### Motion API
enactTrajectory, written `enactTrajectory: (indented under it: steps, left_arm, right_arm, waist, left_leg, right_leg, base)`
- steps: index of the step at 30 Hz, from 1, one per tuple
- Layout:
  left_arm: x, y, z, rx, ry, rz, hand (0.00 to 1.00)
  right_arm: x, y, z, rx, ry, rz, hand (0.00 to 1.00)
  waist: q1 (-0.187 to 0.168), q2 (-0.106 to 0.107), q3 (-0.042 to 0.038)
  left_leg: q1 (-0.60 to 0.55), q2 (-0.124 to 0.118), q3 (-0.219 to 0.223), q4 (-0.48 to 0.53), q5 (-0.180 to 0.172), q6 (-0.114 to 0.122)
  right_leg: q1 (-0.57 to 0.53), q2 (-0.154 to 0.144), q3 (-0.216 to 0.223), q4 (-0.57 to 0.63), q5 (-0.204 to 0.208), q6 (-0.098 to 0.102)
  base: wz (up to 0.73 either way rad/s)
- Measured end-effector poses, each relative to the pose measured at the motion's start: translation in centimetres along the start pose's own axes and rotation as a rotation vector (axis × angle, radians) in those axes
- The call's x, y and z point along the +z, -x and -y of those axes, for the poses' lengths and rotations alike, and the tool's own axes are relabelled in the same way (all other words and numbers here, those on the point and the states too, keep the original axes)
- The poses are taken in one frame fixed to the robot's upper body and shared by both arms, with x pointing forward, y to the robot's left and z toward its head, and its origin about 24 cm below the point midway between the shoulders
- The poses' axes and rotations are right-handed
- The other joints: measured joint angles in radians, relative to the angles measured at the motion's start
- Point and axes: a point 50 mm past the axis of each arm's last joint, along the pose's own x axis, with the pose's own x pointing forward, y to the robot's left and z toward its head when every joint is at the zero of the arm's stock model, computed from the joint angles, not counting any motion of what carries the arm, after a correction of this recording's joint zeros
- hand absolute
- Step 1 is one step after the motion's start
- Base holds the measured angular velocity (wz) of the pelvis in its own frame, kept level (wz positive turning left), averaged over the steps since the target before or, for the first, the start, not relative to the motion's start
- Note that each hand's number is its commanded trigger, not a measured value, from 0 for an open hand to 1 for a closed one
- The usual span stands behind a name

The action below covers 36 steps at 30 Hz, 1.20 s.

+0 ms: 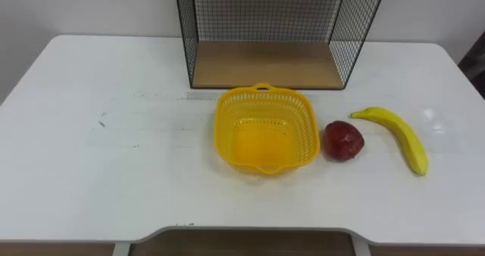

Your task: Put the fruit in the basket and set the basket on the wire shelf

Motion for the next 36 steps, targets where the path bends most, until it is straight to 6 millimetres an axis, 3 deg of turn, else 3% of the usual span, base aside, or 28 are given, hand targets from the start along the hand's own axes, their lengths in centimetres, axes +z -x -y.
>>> enactTrajectory:
  steps: [17, 23, 29, 36]
  left_arm:
    - [0.3, 0.0, 0.3, -0.005, 0.0, 0.006, 0.0]
    - [0.0, 0.0, 0.2, -0.002, 0.021, 0.007, 0.0]
    - [-0.5, 0.0, 0.0, 0.002, 0.044, -0.004, 0.0]
    - [-1.7, 0.1, -1.1, 0.049, 0.188, -0.01, 0.0]
  right_arm:
    - [-0.6, -0.1, 0.0, -0.107, -0.105, -0.02, 0.0]
    - [-1.5, 0.2, 1.0, -0.214, -0.205, -0.035, 0.0]
    - [-3.3, 0.8, 2.3, -0.33, -0.47, -0.071, 0.0]
    - [-1.8, 1.3, 4.4, -0.458, -1.08, -0.001, 0.0]
  waist:
    - [-0.012, -0.007, -0.0009]
    - [-0.012, -0.014, -0.0007]
    - [-0.028, -0.009, 0.001]
    - [-0.077, -0.01, 0.0008]
  left_leg:
    - [0.013, -0.005, 0.002, 0.0, 0.0, 0.0]
    - [0.02, -0.006, 0.006, -0.002, 0.0, 0.0]
    - [0.037, -0.007, 0.008, -0.003, 0.0, 0.0]
    - [0.049, -0.008, 0.009, -0.014, -0.003, 0.004]
  right_leg:
    - [0.003, -0.004, 0.016, 0.007, -0.006, 0.005]
    - [0.0, -0.005, 0.021, 0.016, -0.01, 0.005]
    - [0.019, -0.006, 0.023, 0.016, -0.011, 0.005]
    - [0.009, -0.007, 0.024, 0.041, -0.024, 0.005]
  base:
    - [-0.01]
    - [-0.02]
    - [0.0]
    - [-0.02]
